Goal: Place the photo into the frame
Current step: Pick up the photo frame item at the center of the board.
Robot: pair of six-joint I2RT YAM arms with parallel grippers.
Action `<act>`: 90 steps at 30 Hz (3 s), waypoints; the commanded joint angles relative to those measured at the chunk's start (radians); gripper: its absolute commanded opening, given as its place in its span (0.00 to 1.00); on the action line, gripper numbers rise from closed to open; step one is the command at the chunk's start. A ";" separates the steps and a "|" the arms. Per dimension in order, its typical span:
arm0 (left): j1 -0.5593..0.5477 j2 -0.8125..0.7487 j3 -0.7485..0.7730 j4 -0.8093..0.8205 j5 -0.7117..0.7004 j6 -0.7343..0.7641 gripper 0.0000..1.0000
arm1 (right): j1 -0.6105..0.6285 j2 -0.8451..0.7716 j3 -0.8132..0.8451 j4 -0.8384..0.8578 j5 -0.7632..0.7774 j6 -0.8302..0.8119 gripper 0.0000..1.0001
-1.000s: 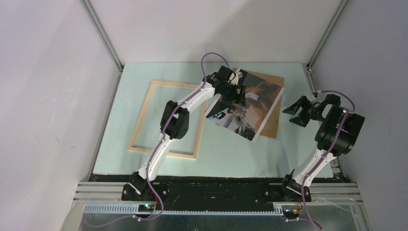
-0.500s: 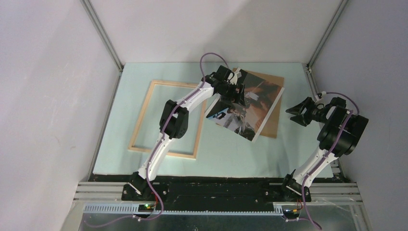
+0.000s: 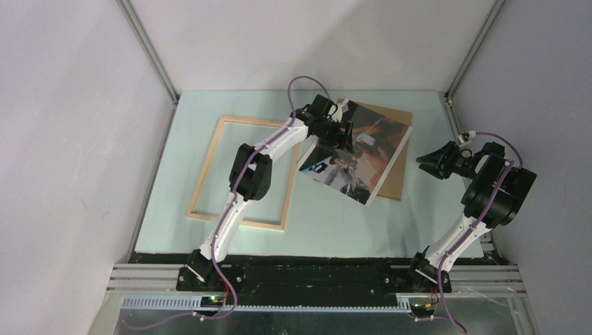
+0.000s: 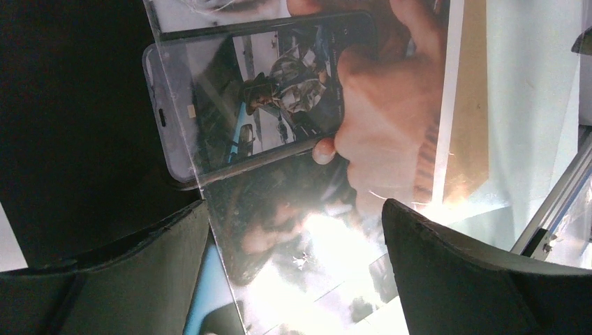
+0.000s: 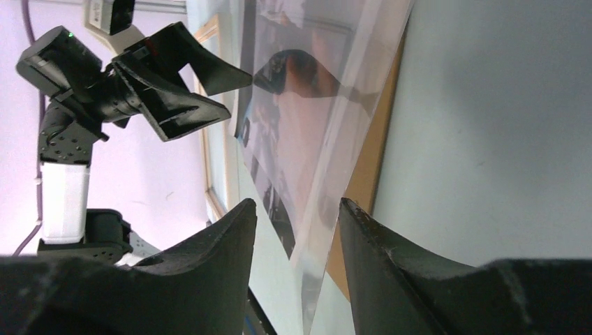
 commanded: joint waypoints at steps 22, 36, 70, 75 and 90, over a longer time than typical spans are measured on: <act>-0.072 -0.016 -0.072 -0.025 0.187 0.022 0.96 | 0.086 0.017 -0.009 0.141 0.030 0.177 0.50; -0.087 -0.023 -0.099 -0.004 0.191 -0.006 0.96 | 0.109 0.103 0.074 0.082 0.244 0.230 0.50; -0.112 -0.139 -0.289 0.012 0.189 0.014 0.95 | 0.096 0.209 0.195 -0.453 0.137 -0.157 0.70; -0.117 -0.157 -0.319 0.014 0.185 0.023 0.95 | 0.098 0.246 0.224 -0.530 0.031 -0.237 0.69; -0.121 -0.146 -0.304 0.017 0.167 0.045 0.95 | 0.084 0.201 0.247 -0.671 -0.082 -0.403 0.56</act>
